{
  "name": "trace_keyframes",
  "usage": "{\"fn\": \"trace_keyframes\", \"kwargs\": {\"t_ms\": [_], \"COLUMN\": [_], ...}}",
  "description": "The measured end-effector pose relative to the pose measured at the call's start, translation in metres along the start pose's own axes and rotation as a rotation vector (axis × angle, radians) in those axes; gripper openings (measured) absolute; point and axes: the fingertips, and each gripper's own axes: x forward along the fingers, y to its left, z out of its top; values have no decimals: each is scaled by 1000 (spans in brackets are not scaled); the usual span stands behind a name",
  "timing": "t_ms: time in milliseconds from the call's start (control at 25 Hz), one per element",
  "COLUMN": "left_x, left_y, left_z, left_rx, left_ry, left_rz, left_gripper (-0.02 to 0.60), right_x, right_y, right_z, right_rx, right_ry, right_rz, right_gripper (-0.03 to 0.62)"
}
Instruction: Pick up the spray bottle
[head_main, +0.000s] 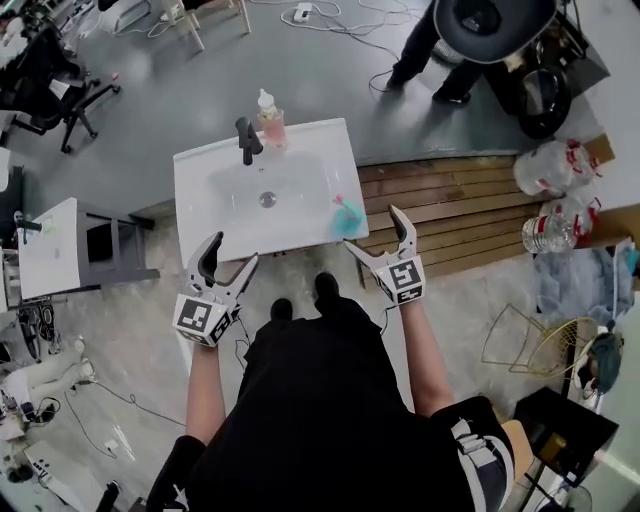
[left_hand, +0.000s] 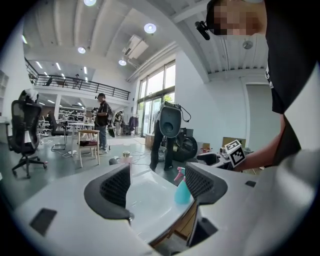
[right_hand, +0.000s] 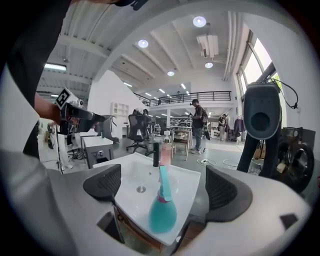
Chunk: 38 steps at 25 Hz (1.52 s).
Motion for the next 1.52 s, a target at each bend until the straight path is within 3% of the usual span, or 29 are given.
{"fn": "trace_keyframes", "kwargs": {"t_ms": [240, 600, 960, 1520], "left_x": [10, 4, 10, 7], "left_y": [-1, 2, -8, -9], "left_z": [-8, -15, -21, -24], "left_rx": [-13, -57, -95, -93], "left_ry": [40, 31, 21, 27], "left_rz": [72, 160, 185, 208], "left_gripper": [322, 322, 322, 322], "right_x": [23, 46, 56, 68], "right_y": [-10, -18, -19, -13], "right_z": [-25, -51, -70, -78], "right_rx": [-16, -11, 1, -53], "right_ry": [66, 107, 135, 171], "right_rz": [91, 173, 217, 243], "right_gripper": [522, 459, 295, 208]}}
